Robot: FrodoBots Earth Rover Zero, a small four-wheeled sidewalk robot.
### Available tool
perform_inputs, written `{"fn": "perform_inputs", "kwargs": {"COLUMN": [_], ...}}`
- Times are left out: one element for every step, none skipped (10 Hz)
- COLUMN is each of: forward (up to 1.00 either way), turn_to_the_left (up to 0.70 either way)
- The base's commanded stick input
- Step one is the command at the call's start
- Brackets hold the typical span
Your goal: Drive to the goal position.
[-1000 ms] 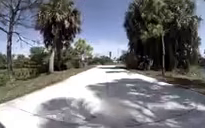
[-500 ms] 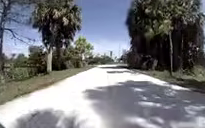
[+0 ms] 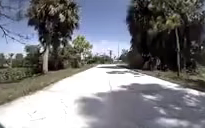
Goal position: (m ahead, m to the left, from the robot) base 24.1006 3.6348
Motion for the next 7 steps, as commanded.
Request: {"fn": "perform_inputs", "kwargs": {"forward": [0.85, 0.85, 0.85, 0.85, 0.85, 0.85, 0.85], "turn_to_the_left": [-0.23, 0.00, 0.00, 0.00, 0.00, 0.00, 0.00]}}
